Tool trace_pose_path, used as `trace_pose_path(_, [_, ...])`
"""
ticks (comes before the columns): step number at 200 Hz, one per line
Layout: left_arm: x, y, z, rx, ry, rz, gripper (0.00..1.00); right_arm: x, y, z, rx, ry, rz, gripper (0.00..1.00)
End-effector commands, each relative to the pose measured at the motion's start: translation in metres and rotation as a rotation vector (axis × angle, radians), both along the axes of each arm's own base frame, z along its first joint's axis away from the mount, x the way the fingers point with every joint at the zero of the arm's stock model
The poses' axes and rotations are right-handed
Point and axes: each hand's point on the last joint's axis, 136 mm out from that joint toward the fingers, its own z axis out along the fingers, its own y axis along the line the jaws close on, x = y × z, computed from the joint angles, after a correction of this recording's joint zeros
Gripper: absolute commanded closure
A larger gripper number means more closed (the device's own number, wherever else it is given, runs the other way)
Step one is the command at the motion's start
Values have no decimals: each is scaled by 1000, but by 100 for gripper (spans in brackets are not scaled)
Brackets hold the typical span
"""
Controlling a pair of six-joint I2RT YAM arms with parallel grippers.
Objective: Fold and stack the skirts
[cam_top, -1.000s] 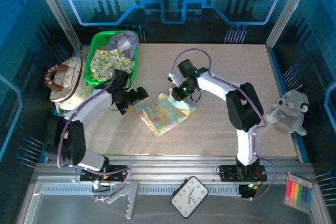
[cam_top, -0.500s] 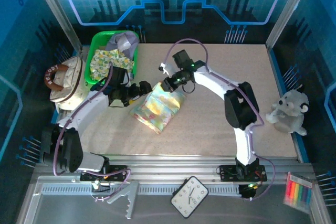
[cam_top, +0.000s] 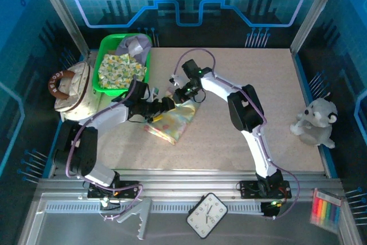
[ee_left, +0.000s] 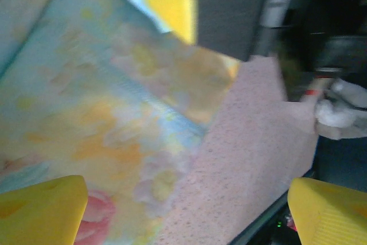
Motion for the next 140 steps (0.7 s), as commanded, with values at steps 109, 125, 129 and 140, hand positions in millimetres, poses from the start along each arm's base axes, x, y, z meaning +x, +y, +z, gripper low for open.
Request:
trace_pose_path(109, [21, 16, 52, 176, -124, -55, 1, -85, -32, 59, 134, 7, -392, 100])
trace_pose_path(125, [17, 38, 36, 263, -54, 51, 4, -79, -20, 77, 164, -60, -283, 100])
trace_pose_path(129, [15, 45, 32, 284, -31, 81, 5, -79, -16, 82, 174, -75, -251, 100])
trace_pose_path(140, [9, 55, 23, 304, 5, 128, 9, -78, -8, 91, 195, -111, -179, 100])
